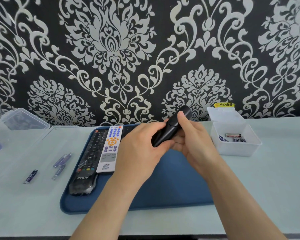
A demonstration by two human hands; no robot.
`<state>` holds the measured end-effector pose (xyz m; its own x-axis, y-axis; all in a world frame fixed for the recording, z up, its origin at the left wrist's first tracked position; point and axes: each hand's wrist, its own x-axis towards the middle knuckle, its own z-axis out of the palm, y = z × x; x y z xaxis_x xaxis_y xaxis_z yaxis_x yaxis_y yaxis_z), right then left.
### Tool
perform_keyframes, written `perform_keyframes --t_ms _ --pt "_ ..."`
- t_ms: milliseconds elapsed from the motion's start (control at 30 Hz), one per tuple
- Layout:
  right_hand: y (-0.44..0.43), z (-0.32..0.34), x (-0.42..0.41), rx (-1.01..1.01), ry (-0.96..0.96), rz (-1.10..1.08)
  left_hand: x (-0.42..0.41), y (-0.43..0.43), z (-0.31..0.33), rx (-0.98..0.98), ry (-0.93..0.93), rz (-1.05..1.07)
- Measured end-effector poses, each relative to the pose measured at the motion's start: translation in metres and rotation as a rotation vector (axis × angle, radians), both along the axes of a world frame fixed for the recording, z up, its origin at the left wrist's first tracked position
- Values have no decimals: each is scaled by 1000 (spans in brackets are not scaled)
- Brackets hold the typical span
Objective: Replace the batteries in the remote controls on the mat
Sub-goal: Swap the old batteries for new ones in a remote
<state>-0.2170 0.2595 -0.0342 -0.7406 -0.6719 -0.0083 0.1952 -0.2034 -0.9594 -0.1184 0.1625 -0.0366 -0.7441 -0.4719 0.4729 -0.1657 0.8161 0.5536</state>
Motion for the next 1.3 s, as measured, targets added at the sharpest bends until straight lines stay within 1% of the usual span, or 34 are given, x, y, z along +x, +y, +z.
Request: perform_keyframes --t_ms 67,133,200,333,467,567,733,800,1067,1200,1300 --pt "1 0 -2 -16 -32 -48 0 1 1 -76 -40 -47" --pt "2 0 -5 -24 -54 -100 1 4 2 -176 -133 -117" --pt "3 -1 -6 -18 -41 -144 3 5 3 -210 -210 -172" --pt "3 -1 -5 -17 -19 -200 8 5 10 -167 -226 -236" --pt "3 -3 -9 19 25 -258 12 0 9 -78 -422 -360" --pt "2 -7 -12 66 112 -266 14 -2 7 -28 -485 -442" --pt "-1 -13 -16 150 292 -286 13 0 9 32 -414 -427" --pt "-1 -13 -15 161 312 -270 14 1 9 25 -405 -401" --pt "-5 -17 -14 184 321 -250 12 2 -2 -80 -372 -354" --pt "-3 -16 -13 144 278 -242 12 1 -6 -48 -365 -322" --pt "-4 -13 -8 69 165 -165 9 -8 -8 22 -275 -230"
